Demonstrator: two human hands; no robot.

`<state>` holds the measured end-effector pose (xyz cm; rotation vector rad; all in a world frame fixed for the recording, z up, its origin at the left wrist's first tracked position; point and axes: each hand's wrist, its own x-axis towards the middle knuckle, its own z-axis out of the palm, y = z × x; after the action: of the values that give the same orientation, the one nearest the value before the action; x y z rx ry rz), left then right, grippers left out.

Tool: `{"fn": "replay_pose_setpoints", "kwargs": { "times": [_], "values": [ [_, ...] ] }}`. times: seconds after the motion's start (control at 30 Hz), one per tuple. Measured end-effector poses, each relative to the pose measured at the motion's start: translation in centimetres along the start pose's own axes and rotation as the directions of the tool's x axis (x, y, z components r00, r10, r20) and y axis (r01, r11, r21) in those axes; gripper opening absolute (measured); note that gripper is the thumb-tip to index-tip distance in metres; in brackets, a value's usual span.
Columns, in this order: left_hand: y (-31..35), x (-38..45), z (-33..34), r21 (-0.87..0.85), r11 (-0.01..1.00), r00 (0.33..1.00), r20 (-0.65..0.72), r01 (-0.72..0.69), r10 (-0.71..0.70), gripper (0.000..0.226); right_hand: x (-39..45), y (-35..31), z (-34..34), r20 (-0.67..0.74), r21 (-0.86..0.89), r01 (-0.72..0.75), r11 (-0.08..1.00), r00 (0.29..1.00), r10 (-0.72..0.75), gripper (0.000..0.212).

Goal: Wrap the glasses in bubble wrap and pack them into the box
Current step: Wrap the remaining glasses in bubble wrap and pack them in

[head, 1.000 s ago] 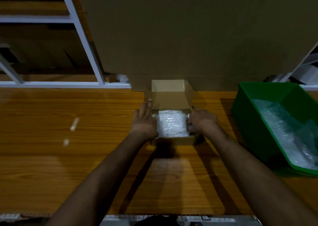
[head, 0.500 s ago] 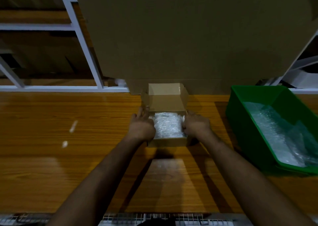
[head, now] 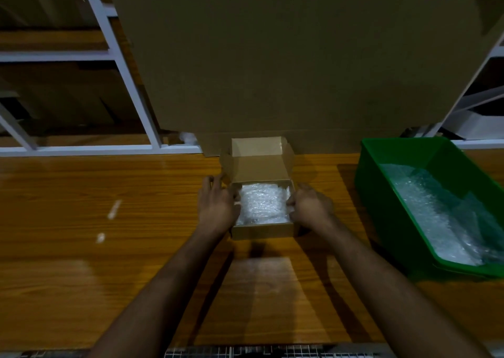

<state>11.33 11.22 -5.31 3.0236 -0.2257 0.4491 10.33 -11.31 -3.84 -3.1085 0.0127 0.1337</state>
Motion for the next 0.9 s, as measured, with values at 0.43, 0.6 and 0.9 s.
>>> {"fn": "replay_pose_setpoints", "kwargs": {
  "times": [0.43,0.6,0.9],
  "values": [
    [0.5,-0.7,-3.0,0.004,1.000,0.986,0.168,-0.021,0.020,0.025,-2.0,2.1,-5.8,-0.160,0.211,0.023,0.977,0.987,0.012,0.023],
    [1.4,-0.5,-4.2,-0.101,0.995,0.993,0.112,-0.026,0.037,0.029,-2.9,9.3,-11.5,-0.330,0.455,-0.126,0.882,0.896,0.298,0.023],
    [5.3,0.0,-2.9,-0.324,0.941,0.993,0.041,-0.092,0.112,0.021,-2.7,26.0,-5.6,0.364,0.121,-0.568,0.814,0.788,0.496,0.046]
  ]
}}
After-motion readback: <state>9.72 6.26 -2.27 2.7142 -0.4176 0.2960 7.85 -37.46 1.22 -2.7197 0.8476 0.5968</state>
